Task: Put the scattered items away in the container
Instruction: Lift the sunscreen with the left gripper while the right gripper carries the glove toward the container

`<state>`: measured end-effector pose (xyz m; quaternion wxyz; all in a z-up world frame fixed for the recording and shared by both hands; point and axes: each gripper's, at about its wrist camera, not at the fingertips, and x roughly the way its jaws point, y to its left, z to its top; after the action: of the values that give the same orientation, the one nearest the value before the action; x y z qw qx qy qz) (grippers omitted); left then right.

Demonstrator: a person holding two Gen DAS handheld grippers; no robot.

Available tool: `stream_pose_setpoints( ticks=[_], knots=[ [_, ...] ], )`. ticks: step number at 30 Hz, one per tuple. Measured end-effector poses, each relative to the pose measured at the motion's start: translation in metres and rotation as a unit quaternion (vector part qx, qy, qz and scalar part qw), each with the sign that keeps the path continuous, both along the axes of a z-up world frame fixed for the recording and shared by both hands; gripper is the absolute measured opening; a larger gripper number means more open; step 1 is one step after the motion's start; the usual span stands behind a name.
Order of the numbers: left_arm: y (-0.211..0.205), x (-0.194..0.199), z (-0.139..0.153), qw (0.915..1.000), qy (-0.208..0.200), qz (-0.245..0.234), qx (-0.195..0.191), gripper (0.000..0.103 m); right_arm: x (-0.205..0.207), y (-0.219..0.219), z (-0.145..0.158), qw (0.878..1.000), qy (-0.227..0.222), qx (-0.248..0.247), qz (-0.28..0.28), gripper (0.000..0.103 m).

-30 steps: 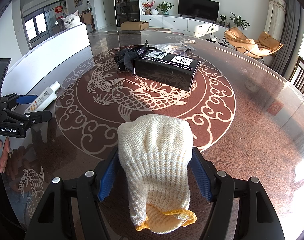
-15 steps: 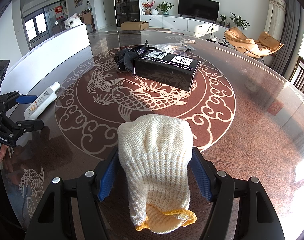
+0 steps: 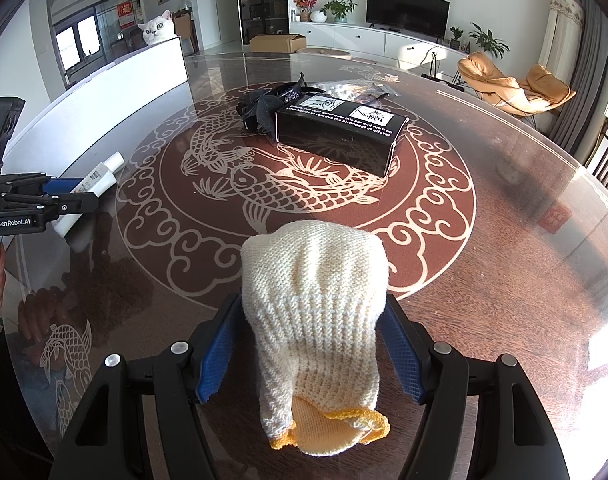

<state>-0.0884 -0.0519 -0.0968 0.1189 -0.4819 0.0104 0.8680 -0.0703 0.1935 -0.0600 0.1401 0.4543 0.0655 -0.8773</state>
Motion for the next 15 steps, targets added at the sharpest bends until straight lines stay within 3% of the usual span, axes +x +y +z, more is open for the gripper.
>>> stream_pose_setpoints(
  ticks=[1,2,9,15],
  knots=[
    [-0.002,0.005,0.002,1.0,0.002,0.0,0.008,0.051,0.004,0.002,0.006,1.0,0.004,-0.009,-0.005,0.05],
    [-0.003,0.01,0.005,0.9999,0.005,-0.001,0.014,0.051,0.008,0.003,0.013,1.0,0.009,-0.013,-0.006,0.049],
    [-0.004,0.04,0.025,0.9989,0.026,-0.007,0.039,0.051,0.025,-0.024,0.025,1.0,0.004,-0.013,0.027,0.049],
    [-0.034,0.049,0.075,0.9964,0.062,0.01,0.058,0.051,0.025,-0.072,0.066,0.996,0.032,-0.04,0.071,0.048]
  ],
)
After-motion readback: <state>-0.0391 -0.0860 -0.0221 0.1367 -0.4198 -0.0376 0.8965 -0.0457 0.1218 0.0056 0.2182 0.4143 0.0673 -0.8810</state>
